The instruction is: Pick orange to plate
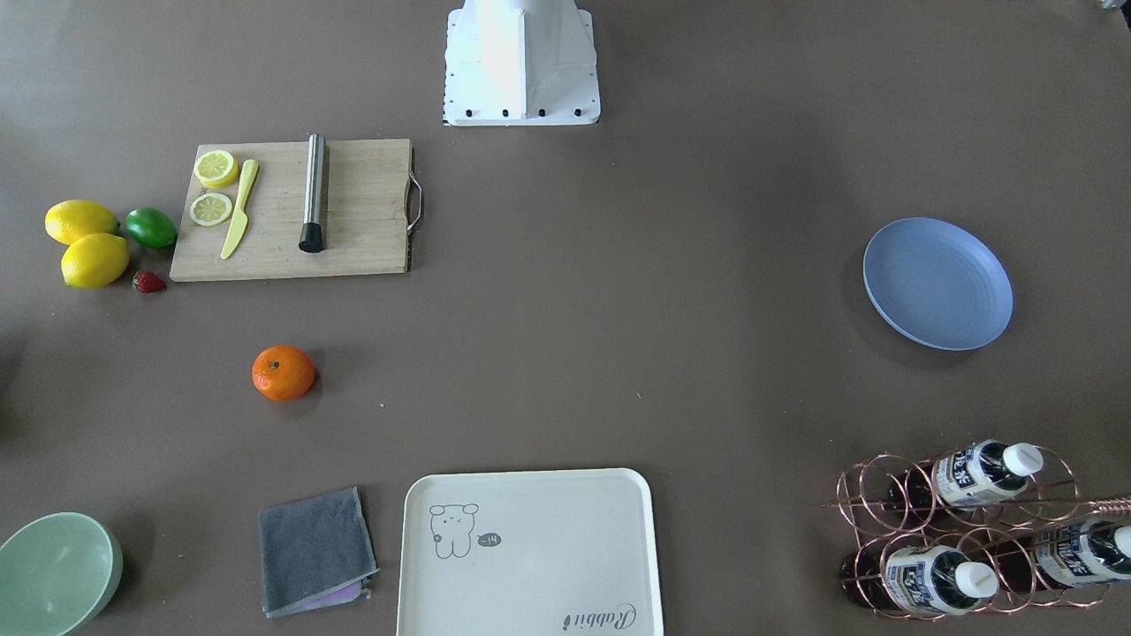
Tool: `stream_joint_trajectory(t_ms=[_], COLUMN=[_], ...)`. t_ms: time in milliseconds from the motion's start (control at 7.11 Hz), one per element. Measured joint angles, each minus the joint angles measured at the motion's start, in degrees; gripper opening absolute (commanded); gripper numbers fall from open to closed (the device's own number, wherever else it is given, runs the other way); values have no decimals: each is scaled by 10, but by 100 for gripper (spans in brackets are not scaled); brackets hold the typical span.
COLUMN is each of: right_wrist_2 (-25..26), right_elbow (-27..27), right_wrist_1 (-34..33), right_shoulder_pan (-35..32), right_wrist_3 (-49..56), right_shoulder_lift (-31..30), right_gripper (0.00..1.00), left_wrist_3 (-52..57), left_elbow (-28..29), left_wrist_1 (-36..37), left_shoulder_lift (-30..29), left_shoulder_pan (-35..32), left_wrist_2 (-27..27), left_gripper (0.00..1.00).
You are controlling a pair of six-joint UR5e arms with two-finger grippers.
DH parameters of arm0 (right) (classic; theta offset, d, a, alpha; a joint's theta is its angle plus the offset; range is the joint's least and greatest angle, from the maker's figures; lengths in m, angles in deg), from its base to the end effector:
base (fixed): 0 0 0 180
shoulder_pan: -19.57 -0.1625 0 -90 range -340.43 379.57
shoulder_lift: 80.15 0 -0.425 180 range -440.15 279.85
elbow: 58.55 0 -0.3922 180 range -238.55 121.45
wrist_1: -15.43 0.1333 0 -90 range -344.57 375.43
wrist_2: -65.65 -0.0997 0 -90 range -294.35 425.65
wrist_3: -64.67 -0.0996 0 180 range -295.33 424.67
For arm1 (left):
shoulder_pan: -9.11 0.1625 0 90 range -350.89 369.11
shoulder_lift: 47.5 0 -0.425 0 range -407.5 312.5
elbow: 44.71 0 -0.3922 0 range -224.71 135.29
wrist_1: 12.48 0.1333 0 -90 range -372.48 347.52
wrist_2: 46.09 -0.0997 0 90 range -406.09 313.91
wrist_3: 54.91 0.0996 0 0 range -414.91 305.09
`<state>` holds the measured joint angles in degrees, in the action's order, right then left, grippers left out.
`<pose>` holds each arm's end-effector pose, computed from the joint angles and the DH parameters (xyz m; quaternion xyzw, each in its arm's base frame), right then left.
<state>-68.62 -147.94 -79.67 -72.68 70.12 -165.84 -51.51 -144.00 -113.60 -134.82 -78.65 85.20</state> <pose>0.0842 -0.5183 0.6347 0.0140 -0.3767 -0.0213 0.9260 -0.0485 -0.4897 0.5828 0.1477 0.3469 0.0998 0.9208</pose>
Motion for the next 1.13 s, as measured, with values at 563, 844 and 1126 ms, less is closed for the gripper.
stream_joint_trajectory(t_ms=[563, 844, 1126], right_wrist_2=[0, 1, 1], right_elbow=[4, 4, 4], right_wrist_1=[16, 17, 17], right_shoulder_pan=[0, 0, 0], right_wrist_3=[0, 0, -1], right_shoulder_lift=[-2, -1, -1], right_gripper=[100, 100, 100], left_wrist_3=[6, 7, 7], left_elbow=[1, 2, 3], left_wrist_1=[-7, -8, -8], left_shoulder_lift=[9, 15, 17], left_shoulder_pan=[1, 0, 0], left_wrist_2=[4, 5, 5], left_gripper=[98, 98, 98])
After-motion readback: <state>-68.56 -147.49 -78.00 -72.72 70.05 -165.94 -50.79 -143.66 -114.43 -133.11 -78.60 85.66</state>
